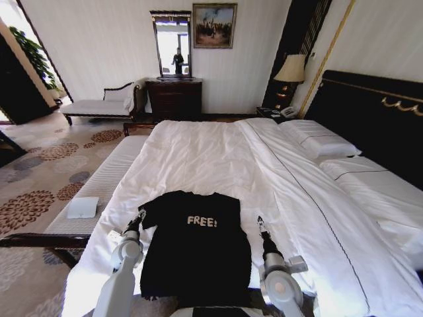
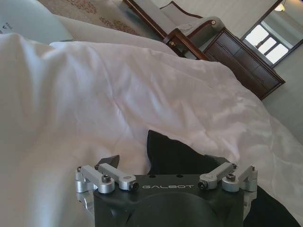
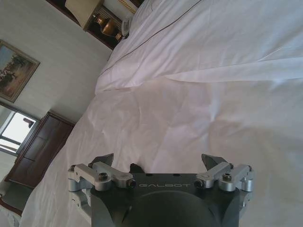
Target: Fold the clothes on the bed.
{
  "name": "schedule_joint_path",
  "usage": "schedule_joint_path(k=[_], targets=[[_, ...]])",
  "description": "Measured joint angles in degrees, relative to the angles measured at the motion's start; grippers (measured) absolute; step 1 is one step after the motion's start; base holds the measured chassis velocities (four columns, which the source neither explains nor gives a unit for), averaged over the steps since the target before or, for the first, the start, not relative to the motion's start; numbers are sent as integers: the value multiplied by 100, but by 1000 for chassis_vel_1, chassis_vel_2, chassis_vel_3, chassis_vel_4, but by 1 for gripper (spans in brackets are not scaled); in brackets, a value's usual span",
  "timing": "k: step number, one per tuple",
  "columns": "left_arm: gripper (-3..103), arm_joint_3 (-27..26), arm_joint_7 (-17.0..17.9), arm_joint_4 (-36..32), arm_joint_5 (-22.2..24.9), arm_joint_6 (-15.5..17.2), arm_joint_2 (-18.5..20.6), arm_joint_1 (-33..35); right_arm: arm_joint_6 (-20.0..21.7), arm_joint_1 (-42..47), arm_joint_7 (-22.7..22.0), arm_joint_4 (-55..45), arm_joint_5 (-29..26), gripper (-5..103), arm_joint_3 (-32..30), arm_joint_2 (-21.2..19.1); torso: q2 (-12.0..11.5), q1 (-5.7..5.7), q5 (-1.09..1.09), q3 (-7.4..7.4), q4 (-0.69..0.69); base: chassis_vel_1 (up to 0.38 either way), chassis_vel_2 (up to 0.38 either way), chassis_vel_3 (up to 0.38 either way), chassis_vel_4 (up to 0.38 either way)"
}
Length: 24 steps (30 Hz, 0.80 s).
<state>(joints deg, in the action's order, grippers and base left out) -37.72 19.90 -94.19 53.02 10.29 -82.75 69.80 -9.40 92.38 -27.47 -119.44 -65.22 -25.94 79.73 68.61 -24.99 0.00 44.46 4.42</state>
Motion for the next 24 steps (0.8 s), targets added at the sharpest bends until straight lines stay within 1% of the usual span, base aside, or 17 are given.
schedule_joint_path(k=[5, 6, 7, 8, 11, 12, 13, 14, 17, 19, 23, 24], targets=[[101, 29, -46, 67, 14, -14, -55, -26, 6, -34, -16, 58, 32, 100, 22, 11, 0, 0, 0, 0, 0, 0, 0, 0, 0], [98, 30, -55, 74, 22, -26, -57, -40, 8, -44, -19, 74, 44, 100, 30, 17, 0, 0, 0, 0, 0, 0, 0, 0, 0], [93, 30, -56, 78, 26, -30, -57, -46, 8, -48, -20, 80, 52, 100, 32, 19, 0, 0, 0, 0, 0, 0, 0, 0, 0], [93, 30, -56, 78, 26, -30, -57, -46, 8, -48, -20, 80, 52, 100, 32, 19, 0, 0, 0, 0, 0, 0, 0, 0, 0], [77, 27, -70, 108, 74, -55, -45, -102, 14, -71, -36, 114, 106, 100, 63, 54, 0, 0, 0, 0, 0, 0, 0, 0, 0], [77, 27, -70, 108, 74, -55, -45, -102, 14, -71, -36, 114, 106, 100, 63, 54, 0, 0, 0, 0, 0, 0, 0, 0, 0], [72, 27, -71, 125, 83, -56, -40, -116, 15, -71, -41, 118, 118, 100, 68, 63, 0, 0, 0, 0, 0, 0, 0, 0, 0], [72, 27, -72, 138, 89, -57, -36, -125, 16, -71, -46, 120, 130, 100, 71, 70, 0, 0, 0, 0, 0, 0, 0, 0, 0], [55, 38, -53, 195, 153, -54, -38, -174, 18, -57, -57, 119, 167, 100, 72, 87, 0, 0, 0, 0, 0, 0, 0, 0, 0], [55, 43, -49, 201, 163, -51, -41, -181, 18, -51, -58, 117, 169, 100, 67, 87, 0, 0, 0, 0, 0, 0, 0, 0, 0], [34, 54, -37, 279, 160, -43, -69, -190, 18, -15, -67, 94, 173, 100, 27, 82, 0, 0, 0, -1, 0, 0, 0, 0, 0], [34, 54, -37, 279, 160, -43, -69, -190, 18, -15, -67, 94, 173, 100, 27, 82, 0, 0, 0, -1, 0, 0, 0, 0, 0]])
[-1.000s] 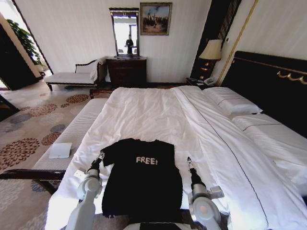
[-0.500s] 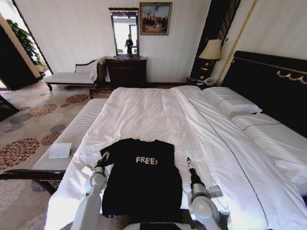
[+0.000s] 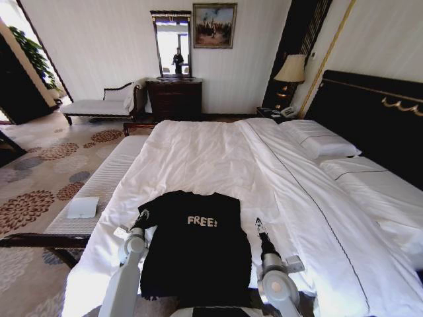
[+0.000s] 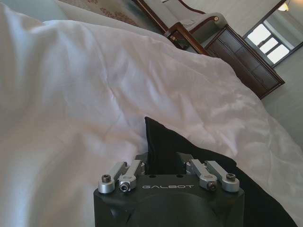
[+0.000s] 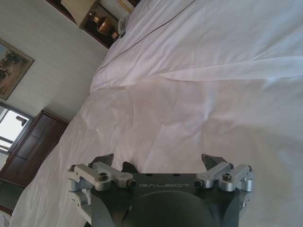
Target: Fold the clothes on the bed.
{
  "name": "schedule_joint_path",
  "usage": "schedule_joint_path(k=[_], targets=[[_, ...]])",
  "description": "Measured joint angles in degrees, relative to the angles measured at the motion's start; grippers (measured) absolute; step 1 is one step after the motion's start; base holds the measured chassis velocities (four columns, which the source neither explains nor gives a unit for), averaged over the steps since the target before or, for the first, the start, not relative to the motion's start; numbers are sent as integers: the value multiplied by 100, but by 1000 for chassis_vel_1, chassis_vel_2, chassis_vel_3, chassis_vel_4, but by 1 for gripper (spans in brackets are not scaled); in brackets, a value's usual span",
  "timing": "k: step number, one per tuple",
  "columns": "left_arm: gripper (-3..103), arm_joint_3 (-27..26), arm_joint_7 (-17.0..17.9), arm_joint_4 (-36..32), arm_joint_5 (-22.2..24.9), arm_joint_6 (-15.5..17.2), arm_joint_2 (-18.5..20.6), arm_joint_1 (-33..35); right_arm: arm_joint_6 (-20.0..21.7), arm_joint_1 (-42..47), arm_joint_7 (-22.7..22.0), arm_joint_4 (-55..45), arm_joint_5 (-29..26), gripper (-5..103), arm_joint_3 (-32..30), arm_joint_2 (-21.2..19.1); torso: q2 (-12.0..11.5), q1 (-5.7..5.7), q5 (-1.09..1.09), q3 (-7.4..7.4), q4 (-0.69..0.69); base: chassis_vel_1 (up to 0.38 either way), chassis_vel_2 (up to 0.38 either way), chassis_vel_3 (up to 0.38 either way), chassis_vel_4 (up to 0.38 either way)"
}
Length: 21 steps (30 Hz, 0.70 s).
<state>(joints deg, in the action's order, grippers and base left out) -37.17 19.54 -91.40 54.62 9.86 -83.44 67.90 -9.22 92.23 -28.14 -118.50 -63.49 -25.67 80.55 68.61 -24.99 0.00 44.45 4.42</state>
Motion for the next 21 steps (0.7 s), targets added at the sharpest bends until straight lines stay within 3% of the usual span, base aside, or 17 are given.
schedule_joint_path(k=[2, 7, 8, 16, 21], targets=[[23, -1, -3, 21, -6, 0, -13, 21, 0, 21, -2, -3, 9, 100, -5, 0, 0, 0, 0, 0, 0, 0, 0, 0, 0], [12, -11, -11, 24, -8, 0, -20, 31, 0, 24, -13, 1, 50, 100, 0, 6, 0, 0, 0, 0, 0, 0, 0, 0, 0], [3, -22, -15, -4, 5, -2, -16, 39, 0, 24, -18, 2, 64, 100, 4, 16, 0, 0, 0, 0, 0, 0, 0, 0, 0], [0, -35, -114, -155, 19, -76, 49, 118, 0, 26, -26, 35, 107, 100, 35, 30, 0, 0, 0, 0, 0, 0, 0, 0, 0], [0, 214, -493, -471, -82, -248, 144, 288, 0, -5, -35, 85, 128, 100, 51, 30, 0, 0, 0, 0, 0, 0, 0, 0, 0]])
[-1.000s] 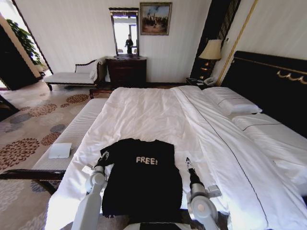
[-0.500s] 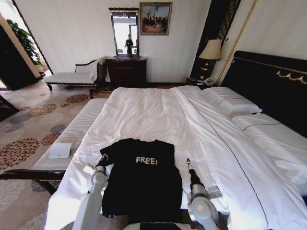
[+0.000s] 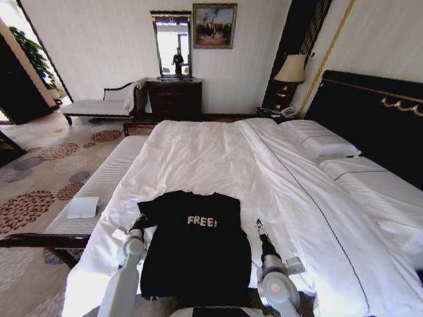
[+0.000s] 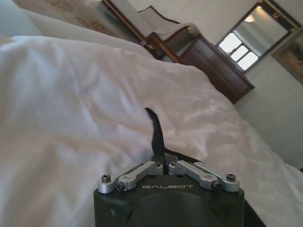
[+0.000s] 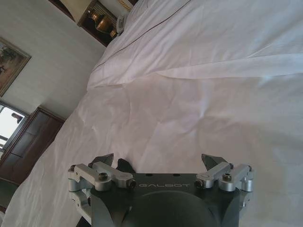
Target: Fold the clothes on the bed.
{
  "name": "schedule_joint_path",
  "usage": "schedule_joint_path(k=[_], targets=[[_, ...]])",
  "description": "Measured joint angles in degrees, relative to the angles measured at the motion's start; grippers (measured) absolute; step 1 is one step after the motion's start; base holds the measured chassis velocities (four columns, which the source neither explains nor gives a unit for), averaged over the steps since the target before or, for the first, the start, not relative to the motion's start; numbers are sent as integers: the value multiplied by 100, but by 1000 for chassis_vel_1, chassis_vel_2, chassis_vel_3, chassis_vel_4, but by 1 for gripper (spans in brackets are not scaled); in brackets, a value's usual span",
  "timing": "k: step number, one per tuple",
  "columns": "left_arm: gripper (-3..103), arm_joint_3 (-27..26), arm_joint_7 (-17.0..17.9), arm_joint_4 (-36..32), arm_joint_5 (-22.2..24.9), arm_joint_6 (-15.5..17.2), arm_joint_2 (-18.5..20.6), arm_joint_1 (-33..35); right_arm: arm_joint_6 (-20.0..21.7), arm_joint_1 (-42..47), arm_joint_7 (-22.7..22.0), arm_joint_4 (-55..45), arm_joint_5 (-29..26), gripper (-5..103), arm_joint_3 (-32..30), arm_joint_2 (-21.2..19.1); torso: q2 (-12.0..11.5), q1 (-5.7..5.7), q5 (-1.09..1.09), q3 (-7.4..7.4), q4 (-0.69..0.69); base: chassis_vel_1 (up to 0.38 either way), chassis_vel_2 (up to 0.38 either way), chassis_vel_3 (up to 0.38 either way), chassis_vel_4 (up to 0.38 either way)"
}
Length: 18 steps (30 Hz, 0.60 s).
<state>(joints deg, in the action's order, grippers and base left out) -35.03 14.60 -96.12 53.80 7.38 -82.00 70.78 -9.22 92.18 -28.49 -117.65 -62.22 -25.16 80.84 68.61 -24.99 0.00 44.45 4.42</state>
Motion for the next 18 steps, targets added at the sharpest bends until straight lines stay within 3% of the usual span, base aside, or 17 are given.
schedule_joint_path(k=[4, 8, 18], targets=[[0, 425, -398, -339, -33, -165, 66, 135, 0, -13, -3, 56, 7, 100, 8, -2, 1, 0, 0, 0, 0, 0, 0, 0, 0], [0, 716, -573, -374, -41, -245, 47, 106, 1, -25, -5, 94, 8, 100, 6, -9, 0, 0, 0, 0, 0, 0, 0, 0, 0], [0, 1284, -727, 156, -322, -356, -109, -197, 2, -74, -8, 152, 40, 100, -53, -17, 0, 0, 0, 0, 0, 0, 0, 0, 0]])
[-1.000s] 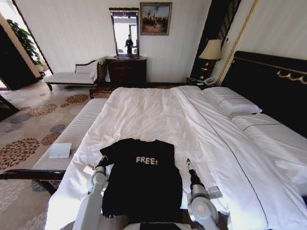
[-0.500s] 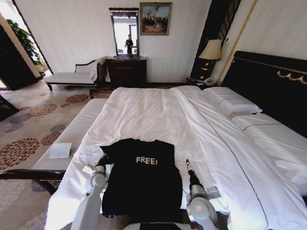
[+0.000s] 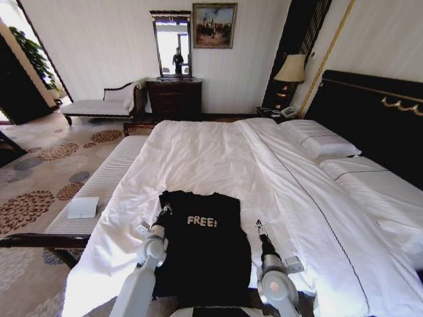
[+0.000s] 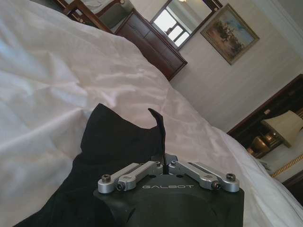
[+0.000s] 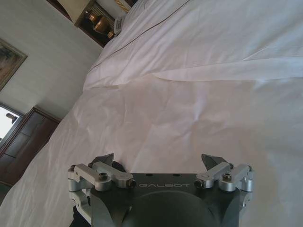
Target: Fold the clothes on the bed.
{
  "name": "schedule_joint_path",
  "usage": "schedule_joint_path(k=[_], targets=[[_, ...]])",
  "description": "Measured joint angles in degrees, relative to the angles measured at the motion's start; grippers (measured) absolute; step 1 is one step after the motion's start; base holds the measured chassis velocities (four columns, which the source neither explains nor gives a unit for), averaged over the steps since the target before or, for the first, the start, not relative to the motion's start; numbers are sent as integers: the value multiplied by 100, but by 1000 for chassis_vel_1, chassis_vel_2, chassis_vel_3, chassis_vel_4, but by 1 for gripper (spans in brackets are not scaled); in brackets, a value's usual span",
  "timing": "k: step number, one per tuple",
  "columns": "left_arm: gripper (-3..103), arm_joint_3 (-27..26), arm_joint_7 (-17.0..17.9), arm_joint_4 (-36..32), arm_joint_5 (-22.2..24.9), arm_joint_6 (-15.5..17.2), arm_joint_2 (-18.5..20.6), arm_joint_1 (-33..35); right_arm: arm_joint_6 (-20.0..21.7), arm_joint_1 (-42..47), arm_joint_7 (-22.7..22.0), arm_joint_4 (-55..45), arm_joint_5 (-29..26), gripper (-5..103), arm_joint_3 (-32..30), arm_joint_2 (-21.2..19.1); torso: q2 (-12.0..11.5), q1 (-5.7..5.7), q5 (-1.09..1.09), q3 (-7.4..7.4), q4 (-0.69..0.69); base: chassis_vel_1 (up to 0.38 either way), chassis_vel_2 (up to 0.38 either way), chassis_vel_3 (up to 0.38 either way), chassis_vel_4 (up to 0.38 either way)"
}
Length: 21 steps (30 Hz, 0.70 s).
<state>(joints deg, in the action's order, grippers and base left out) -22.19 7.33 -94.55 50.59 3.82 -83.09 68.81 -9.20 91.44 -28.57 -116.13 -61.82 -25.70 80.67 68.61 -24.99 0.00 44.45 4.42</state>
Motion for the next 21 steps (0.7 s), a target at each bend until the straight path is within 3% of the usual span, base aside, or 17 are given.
schedule_joint_path(k=[20, 21], targets=[[0, 316, -313, 288, -456, -195, 6, -12, 0, -79, 22, 149, 31, 100, -13, 11, 0, 0, 0, 0, 0, 0, 0, 0, 0], [5, 309, -317, 255, -477, -196, 10, 9, 0, -76, 23, 150, 34, 100, -8, 13, 0, 0, -1, 0, 0, 0, 0, 0, 0]])
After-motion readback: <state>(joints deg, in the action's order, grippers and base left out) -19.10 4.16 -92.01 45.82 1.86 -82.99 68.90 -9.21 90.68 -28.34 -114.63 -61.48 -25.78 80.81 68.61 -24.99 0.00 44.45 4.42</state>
